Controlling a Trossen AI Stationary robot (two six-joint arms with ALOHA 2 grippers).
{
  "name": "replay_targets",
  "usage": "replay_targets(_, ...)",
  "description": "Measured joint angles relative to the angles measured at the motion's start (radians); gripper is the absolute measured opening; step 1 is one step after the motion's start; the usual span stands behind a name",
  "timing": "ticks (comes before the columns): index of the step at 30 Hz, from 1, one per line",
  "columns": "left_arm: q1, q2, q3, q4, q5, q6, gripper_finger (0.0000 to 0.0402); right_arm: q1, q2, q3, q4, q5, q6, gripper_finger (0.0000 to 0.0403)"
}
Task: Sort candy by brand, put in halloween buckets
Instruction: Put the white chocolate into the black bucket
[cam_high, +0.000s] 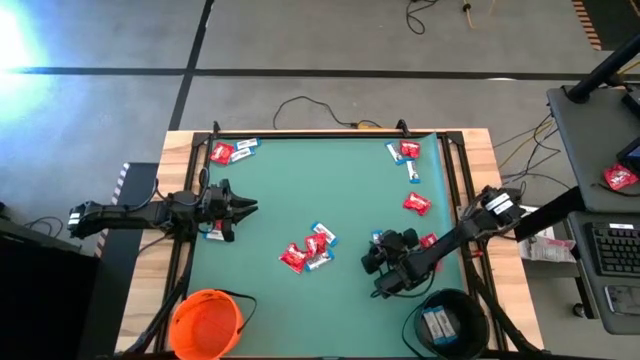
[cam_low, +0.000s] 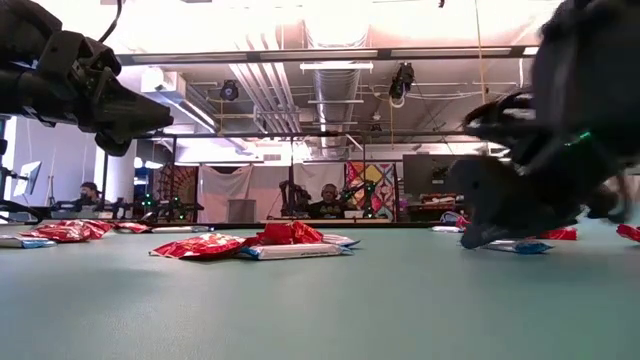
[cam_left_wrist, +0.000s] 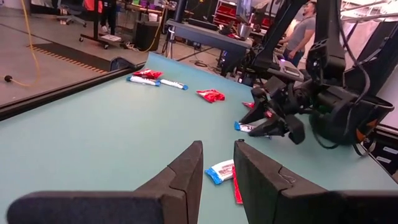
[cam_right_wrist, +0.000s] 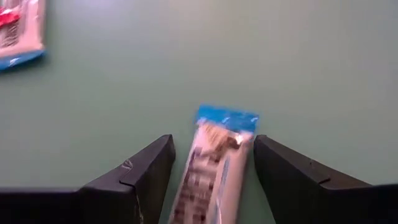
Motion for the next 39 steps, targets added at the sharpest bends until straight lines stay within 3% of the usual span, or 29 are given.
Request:
replay_targets(10,0.0,0.0,0.0,0.0,0.0,0.0,0.0076,-0.22,0.041,-0.002,0.406,-0.003,-0.427,0.0219)
replay_targets(16,0.0,0.0,0.0,0.0,0.0,0.0,0.0076,-0.233,-0.105,-0.006,0.307,-0.09,-0.571,0.0219)
replay_targets(20,0.0,0.0,0.0,0.0,0.0,0.0,0.0076,-0.193,-0.224,-0.005,0.133,-0.271,-0.583,0.0219)
replay_targets(24,0.0,0.0,0.0,0.0,0.0,0.0,0.0076,-0.174,-0.326,-0.005,-0.037,-0.427,-0.476,0.0212)
replay_targets(31,0.0,0.0,0.0,0.0,0.0,0.0,0.0076,-0.203,-0.421,-0.006,-0.07,-0.607,-0.368,0.0134)
replay_targets(39,0.0,-0.001,0.0,0.0,0.0,0.0,0.0076,-0.26,-0.33,-0.024,-0.063,-0.706,-0.382,0.0016)
